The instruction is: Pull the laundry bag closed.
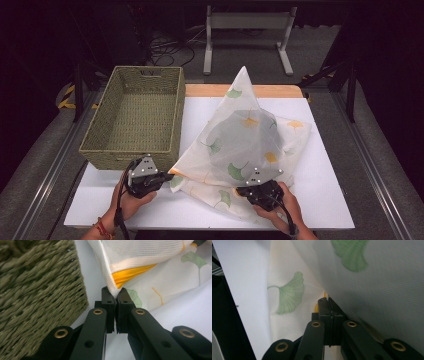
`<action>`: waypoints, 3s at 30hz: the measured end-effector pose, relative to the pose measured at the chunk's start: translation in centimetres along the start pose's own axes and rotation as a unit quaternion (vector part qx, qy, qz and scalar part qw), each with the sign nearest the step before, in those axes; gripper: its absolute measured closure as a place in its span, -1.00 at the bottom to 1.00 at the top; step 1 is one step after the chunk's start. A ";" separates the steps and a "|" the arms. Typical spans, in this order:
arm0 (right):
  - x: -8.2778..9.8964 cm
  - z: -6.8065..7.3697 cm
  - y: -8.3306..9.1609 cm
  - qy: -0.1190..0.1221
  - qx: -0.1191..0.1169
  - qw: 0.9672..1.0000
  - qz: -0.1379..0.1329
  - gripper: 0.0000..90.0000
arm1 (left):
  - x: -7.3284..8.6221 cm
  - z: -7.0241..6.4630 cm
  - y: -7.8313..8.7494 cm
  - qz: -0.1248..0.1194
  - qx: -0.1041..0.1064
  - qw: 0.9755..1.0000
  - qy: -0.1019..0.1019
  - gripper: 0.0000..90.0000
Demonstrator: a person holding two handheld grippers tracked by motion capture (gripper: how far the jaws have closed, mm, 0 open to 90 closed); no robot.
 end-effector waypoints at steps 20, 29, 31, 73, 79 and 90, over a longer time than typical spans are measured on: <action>3.3 -1.6 2.0 -0.023 0.006 0.999 0.026 1.00 | 2.0 2.1 1.9 0.001 -0.049 0.998 0.025 0.94; 4.8 -2.4 2.5 -0.034 0.013 0.999 0.040 1.00 | 3.3 3.5 3.2 0.004 -0.073 0.997 0.036 0.94; 5.0 -2.5 2.5 -0.035 0.015 0.998 0.042 1.00 | 3.4 3.5 3.4 0.005 -0.076 0.996 0.038 0.94; 5.5 -8.9 4.3 -0.058 0.136 0.989 0.016 1.00 | 4.1 1.7 1.8 0.013 -0.024 1.000 0.010 0.90; 5.1 -10.2 4.5 -0.060 0.152 0.986 0.006 1.00 | 3.8 1.3 0.8 0.018 -0.017 1.000 0.002 0.87; 5.3 -11.3 4.8 -0.078 0.158 0.984 -0.004 1.00 | 3.7 0.8 0.2 0.026 -0.012 1.000 -0.012 0.77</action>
Point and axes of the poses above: each handheld gripper's, and its own axes: y roughly backward along the jaws, x roughly out of its underside, z roughly to its left, the point moved 5 cm from there along -y, roughly forward along the jaws, and after that the axes turned 6 degrees about -y, right-handed, at the moved point
